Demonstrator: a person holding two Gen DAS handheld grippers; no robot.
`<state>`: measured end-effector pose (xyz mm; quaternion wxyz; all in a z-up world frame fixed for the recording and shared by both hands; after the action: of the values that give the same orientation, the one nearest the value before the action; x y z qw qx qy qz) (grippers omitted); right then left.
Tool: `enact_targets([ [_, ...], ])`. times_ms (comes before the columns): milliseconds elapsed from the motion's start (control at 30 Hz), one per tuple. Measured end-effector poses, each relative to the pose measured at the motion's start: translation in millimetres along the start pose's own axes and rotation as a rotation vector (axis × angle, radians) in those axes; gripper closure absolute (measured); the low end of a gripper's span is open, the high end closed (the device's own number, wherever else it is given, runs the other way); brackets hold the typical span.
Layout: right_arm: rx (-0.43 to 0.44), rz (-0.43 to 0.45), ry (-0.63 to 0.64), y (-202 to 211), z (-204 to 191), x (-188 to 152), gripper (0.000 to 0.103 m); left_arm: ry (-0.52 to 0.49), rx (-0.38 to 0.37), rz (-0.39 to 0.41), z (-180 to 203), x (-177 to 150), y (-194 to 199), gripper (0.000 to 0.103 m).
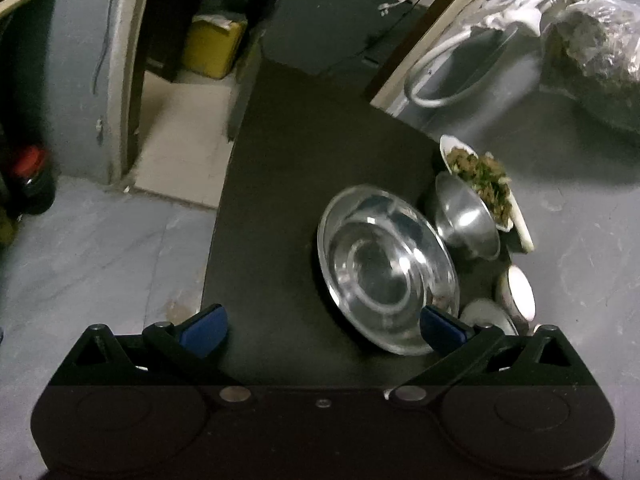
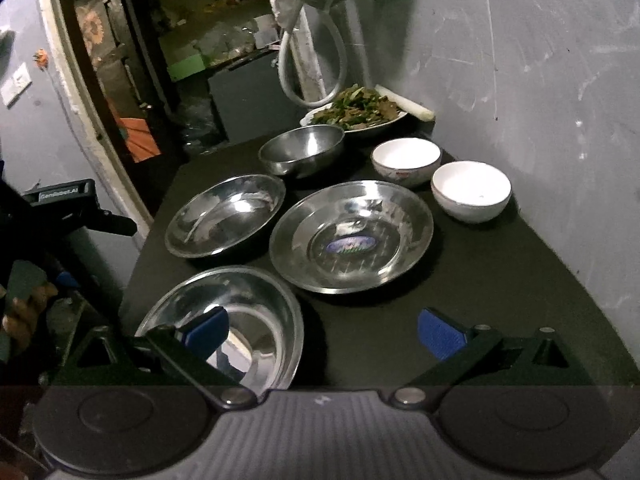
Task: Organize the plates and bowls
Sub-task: 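Close the right tool on the large steel plate rim while the left tool grips it too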
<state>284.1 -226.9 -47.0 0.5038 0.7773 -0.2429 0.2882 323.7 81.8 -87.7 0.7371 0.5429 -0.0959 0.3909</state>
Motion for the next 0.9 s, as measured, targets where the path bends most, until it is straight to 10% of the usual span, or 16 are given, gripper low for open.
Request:
enact_targets([
  [900,0.083,-0.001,0.111,-127.1,-63.8,98.5,0.000,-0.158,-0.121,0.041,10.5,23.2,-62.1,0.016],
])
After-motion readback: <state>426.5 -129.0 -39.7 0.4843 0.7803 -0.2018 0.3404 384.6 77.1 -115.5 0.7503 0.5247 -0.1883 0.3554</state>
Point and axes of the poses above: each gripper's, at about its wrist camera, not at the fingertips, and y roughly against the way its jaws point, z to its right, x to its top, the point moved 9 cm from there along -y, roughly the way its jaws point, and after that the axes turned 8 degrees about -y, right-handed, at the moved point
